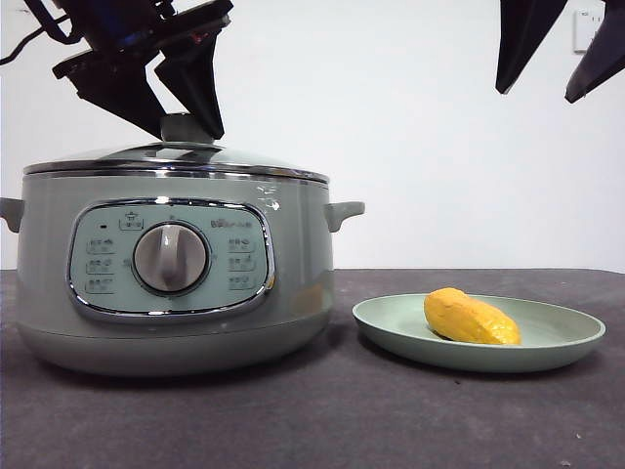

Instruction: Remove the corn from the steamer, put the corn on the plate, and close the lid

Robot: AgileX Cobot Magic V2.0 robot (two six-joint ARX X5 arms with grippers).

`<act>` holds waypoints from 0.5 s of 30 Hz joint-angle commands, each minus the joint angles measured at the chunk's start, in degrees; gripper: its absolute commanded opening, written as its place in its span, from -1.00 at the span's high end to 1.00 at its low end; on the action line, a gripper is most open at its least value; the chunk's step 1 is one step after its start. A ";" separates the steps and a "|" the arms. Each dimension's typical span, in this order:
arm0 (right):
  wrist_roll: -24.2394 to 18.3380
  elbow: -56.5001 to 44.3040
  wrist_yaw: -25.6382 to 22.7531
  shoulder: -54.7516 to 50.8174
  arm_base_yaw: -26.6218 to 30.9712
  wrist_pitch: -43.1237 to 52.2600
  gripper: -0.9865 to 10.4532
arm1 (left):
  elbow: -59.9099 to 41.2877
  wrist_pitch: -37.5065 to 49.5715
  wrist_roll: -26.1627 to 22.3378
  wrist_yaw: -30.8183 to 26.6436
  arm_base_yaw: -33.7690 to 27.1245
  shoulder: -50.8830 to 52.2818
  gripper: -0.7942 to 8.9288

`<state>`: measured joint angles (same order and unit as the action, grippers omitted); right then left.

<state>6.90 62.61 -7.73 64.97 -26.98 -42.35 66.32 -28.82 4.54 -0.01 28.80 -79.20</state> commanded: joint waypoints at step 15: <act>0.55 -0.24 -0.13 0.11 0.02 0.26 0.22 | 0.48 0.13 -0.26 -1.60 0.02 0.02 0.00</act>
<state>6.90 62.61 -7.73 64.97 -26.98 -42.35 66.43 -29.02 4.51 -1.17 28.80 -79.18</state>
